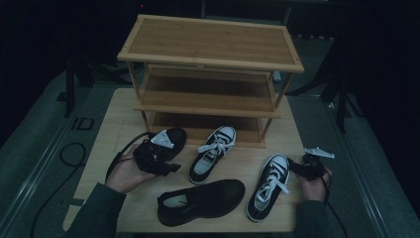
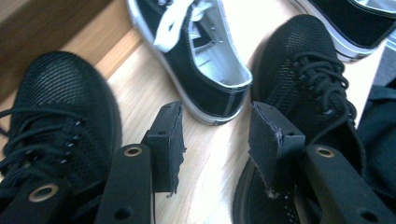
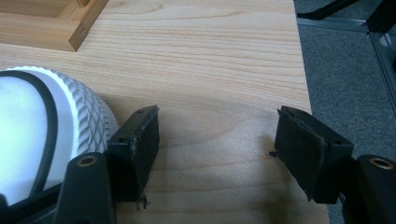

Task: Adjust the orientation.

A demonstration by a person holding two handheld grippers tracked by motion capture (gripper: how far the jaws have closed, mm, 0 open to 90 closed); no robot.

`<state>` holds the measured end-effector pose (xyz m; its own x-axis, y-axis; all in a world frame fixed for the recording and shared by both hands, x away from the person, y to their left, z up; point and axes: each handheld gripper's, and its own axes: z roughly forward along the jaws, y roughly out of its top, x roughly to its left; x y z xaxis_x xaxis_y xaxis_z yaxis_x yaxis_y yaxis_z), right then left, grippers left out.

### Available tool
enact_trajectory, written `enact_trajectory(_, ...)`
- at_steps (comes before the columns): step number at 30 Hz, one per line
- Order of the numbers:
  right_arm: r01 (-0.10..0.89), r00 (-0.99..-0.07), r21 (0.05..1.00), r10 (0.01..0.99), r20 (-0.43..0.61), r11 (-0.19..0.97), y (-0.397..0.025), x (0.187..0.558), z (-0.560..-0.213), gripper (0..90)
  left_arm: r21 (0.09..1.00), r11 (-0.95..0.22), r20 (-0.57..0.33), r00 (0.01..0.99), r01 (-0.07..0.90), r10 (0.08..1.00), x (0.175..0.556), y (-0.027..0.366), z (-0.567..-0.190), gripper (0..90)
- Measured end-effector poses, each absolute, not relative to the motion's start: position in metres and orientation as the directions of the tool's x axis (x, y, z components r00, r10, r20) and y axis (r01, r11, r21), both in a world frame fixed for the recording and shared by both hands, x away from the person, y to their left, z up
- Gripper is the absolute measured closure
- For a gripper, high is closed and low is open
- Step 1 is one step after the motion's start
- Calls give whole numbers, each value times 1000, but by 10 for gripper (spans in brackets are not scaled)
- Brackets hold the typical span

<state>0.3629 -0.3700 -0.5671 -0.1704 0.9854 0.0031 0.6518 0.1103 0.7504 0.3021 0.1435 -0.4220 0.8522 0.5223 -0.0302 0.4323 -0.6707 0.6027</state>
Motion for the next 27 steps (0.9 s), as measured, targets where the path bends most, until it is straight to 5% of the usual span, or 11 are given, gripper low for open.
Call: enact_trajectory(27,652,-170,750,985,3,111,-370,363,-567,304,582,-721,-32,897,376,441,286,127,-437,550)
